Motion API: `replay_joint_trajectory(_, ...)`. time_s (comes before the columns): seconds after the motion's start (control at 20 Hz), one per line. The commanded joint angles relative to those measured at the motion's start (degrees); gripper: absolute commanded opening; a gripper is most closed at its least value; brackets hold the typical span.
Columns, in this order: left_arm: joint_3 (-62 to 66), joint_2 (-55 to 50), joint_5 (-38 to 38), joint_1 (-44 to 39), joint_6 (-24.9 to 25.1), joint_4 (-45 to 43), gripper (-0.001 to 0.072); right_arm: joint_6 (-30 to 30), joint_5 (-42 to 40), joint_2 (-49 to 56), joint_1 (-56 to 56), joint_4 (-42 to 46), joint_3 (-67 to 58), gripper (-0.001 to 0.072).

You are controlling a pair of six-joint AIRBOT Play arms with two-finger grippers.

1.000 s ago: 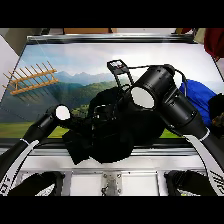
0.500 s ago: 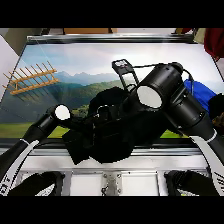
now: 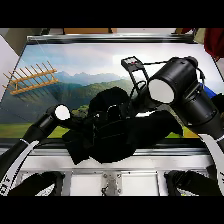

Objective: Fold the clothes and pants, and hang the long-sleeved shirts on hangers.

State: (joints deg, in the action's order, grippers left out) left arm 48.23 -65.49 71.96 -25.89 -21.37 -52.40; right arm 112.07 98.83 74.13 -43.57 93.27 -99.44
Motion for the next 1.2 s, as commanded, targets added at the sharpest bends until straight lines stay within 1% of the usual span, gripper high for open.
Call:
replay_joint_trajectory(0.0, -0.04, -0.04, 0.04, 0.04, 0.04, -0.07, 0.0015, -2.82, 0.26, -0.85, 2.05, 0.31, -0.07, 0.0609)
replay_joint_trajectory(0.1, -0.04, -0.04, 0.04, 0.04, 0.04, -0.07, 0.0015, -6.86, 0.24, -1.64, 3.69, -0.09, -0.07, 0.0608)
replay_joint_trajectory(0.25, -0.04, -0.04, 0.07, 0.04, 0.04, -0.09, 0.0015, -16.79, 0.33, -3.52, 7.39, -1.46, -0.07, 0.0608)
replay_joint_trajectory(0.35, -0.04, -0.04, 0.07, 0.04, 0.04, -0.09, 0.0015, -23.10, 0.70, -4.87, 10.86, -4.52, -0.07, 0.0608)
replay_joint_trajectory(0.4, -0.04, -0.04, 0.00, 0.04, 0.04, -0.07, 0.0016, -27.45, 0.94, -5.53, 12.94, -7.54, -0.07, 0.0608)
replay_joint_trajectory(0.45, -0.04, -0.04, 0.02, 0.04, 0.04, -0.09, 0.0015, -29.88, -0.17, -6.12, 14.86, -10.71, -0.04, 0.0608)
replay_joint_trajectory(0.55, -0.02, -0.04, 0.02, 0.04, 0.04, -0.09, 0.0016, -29.79, -1.49, -7.02, 16.94, -12.96, -0.04, 0.0608)
replay_joint_trajectory(0.75, -0.02, -0.04, -0.02, 0.04, 0.02, -0.11, 0.0016, -29.99, -1.53, -6.84, 17.05, -12.94, -0.02, 0.0609)
replay_joint_trajectory(0.85, -0.02, -0.04, -0.02, 0.04, 0.04, -0.07, 0.0016, -39.50, -1.66, -6.86, 17.68, -12.92, 0.26, 0.0609)
replay_joint_trajectory(0.95, -0.02, -0.04, 0.04, 0.04, 0.02, -0.02, 0.0016, -47.78, -2.14, -7.06, 21.05, -15.78, 0.28, 0.0609)
replay_joint_trajectory(1.0, -0.02, -0.04, 0.07, 0.04, 0.02, -0.04, 0.0015, -51.98, -2.14, -7.32, 24.52, -19.91, 0.59, 0.0609)
replay_joint_trajectory(1.15, -0.02, -0.04, 0.02, 0.04, 0.02, -0.02, 0.0016, -65.70, -0.92, -8.57, 39.28, -39.01, 5.11, 0.0609)
